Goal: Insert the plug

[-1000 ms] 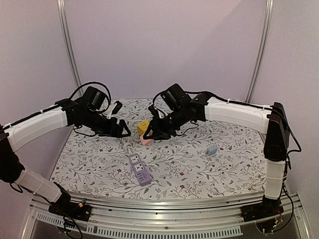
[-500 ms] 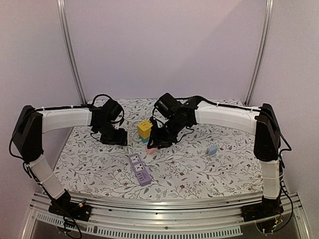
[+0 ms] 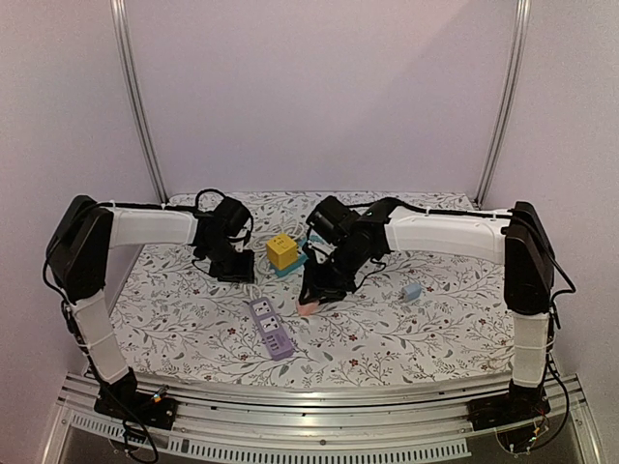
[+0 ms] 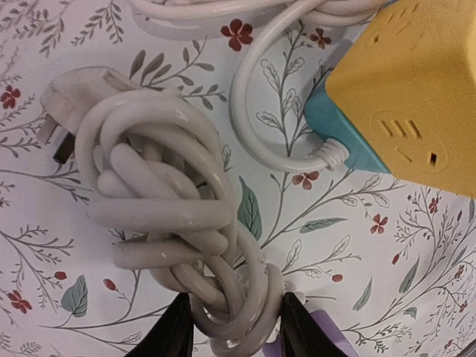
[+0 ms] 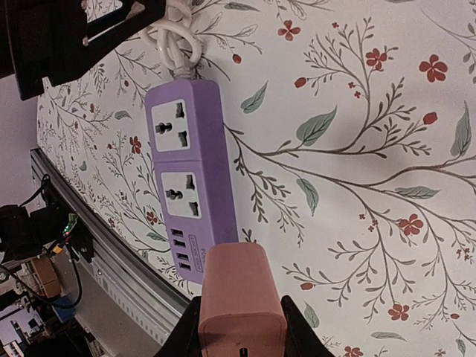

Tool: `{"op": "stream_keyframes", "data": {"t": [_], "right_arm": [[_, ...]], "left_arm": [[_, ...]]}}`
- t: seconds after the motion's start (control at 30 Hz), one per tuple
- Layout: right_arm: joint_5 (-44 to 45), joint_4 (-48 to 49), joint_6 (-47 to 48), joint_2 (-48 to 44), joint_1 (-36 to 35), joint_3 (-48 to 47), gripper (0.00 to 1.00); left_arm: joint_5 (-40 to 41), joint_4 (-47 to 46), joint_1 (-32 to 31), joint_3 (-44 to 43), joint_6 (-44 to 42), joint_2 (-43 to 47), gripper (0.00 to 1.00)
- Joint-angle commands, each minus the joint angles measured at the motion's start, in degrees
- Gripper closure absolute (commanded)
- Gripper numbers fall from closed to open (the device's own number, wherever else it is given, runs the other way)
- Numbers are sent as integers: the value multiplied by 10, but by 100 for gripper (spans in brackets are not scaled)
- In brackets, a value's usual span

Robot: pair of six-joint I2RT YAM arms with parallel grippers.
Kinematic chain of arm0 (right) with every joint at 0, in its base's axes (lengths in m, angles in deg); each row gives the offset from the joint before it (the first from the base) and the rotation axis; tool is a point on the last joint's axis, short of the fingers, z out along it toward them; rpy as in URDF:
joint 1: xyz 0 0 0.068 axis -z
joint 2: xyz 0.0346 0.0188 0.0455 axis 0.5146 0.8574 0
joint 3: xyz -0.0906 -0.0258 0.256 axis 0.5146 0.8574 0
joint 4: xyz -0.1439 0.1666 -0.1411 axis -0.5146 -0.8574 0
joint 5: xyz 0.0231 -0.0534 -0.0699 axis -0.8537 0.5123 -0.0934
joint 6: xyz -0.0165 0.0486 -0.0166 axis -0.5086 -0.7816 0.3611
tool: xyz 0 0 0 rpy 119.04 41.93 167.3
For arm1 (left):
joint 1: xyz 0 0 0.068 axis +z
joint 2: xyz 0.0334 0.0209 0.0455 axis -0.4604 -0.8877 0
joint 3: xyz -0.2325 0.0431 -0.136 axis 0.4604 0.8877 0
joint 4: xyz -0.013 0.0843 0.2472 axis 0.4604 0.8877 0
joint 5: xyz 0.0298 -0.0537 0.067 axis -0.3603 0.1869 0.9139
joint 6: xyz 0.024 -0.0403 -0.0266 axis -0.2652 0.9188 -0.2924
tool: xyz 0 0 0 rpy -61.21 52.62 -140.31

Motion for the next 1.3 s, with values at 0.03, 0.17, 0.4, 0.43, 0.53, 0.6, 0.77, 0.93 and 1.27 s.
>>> {"op": "stream_keyframes", "data": {"t": [0.03,0.17,0.4,0.43,0.53,0.6,0.77,0.93,1.27], "right_arm": [[18,0,3,-18,-4,-16,100],[28,-17,10,-2,-4,-39,100],[29,-16,18,10,-4,-48,100],[29,-16,20,11,-4,-49,100],[25,-23,24,16,-4,-51,100],[25,-28,25,18,-7,-50,100],[36,-41,28,27,-21,-52,100],[36,-46,27,38,-32,-59,100],[55,-59,35,61,-51,-77,100]], "left_arm": [[-25,-29,-16,26,30,14,65],[-30,-41,-44,51,53,33,69],[-45,-45,-103,66,100,55,71],[-46,-45,-109,66,101,57,71],[-48,-44,-117,62,109,58,68],[-52,-43,-118,59,114,57,66],[-55,-43,-118,52,123,58,62],[-53,-43,-118,53,124,67,58],[-52,-58,-118,68,126,91,40]]}}
